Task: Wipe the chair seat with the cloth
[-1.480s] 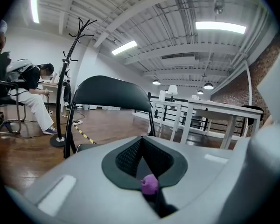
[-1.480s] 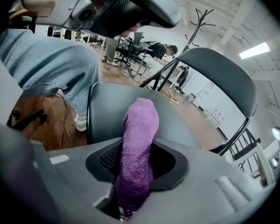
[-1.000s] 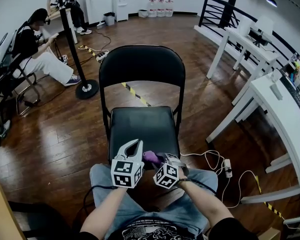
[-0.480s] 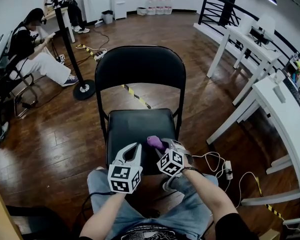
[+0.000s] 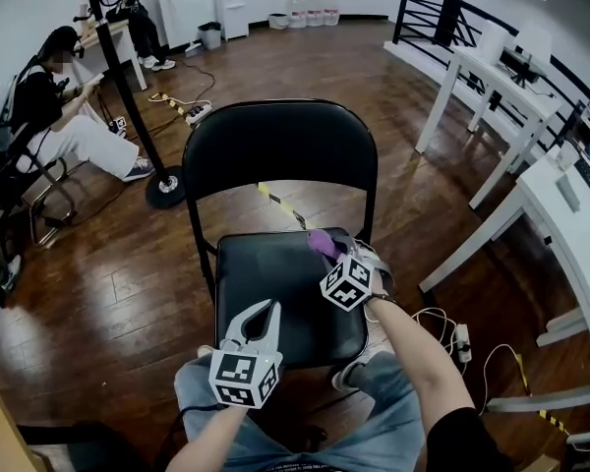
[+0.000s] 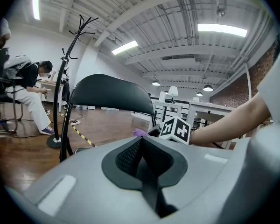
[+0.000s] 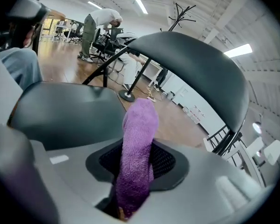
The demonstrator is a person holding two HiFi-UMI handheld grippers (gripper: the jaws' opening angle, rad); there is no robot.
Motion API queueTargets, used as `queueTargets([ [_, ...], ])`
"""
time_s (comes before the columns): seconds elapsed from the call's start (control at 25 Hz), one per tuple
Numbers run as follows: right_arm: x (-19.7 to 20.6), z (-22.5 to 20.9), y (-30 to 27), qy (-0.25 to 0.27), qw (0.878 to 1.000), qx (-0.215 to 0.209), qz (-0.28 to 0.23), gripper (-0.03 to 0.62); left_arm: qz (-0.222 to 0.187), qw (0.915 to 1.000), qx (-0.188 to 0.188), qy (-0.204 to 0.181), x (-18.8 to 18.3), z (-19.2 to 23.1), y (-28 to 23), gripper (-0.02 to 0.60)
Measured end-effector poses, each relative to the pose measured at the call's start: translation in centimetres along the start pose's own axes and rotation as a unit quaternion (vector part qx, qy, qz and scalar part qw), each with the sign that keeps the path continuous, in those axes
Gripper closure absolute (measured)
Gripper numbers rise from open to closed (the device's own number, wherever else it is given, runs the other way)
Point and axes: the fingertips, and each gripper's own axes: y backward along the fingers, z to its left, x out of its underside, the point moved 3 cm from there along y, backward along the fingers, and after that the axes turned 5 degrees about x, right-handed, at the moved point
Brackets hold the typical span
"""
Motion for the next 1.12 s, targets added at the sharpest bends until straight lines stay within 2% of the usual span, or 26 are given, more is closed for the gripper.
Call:
queueTargets([
  [0.4, 3.4, -0.4, -4.9, -0.077, 0.995, 0.006, 0.065, 0.474, 0.018, 0.9998, -0.004, 0.007, 1.2, 2.3, -0.6, 0.577],
  [0.64, 3.9, 0.8, -4.4, -0.074, 0.995, -0.001, 0.070, 0.474, 0.026, 0.9996, -0.006, 0.007, 1.9, 2.2, -0.5, 0.577],
  [1.12, 5.3, 6.3, 1.4, -0.062, 0.996, -0.027, 0.051, 0.474, 0.024, 0.9997, 0.001, 0.007, 2.1, -0.7, 0.4, 0.577],
])
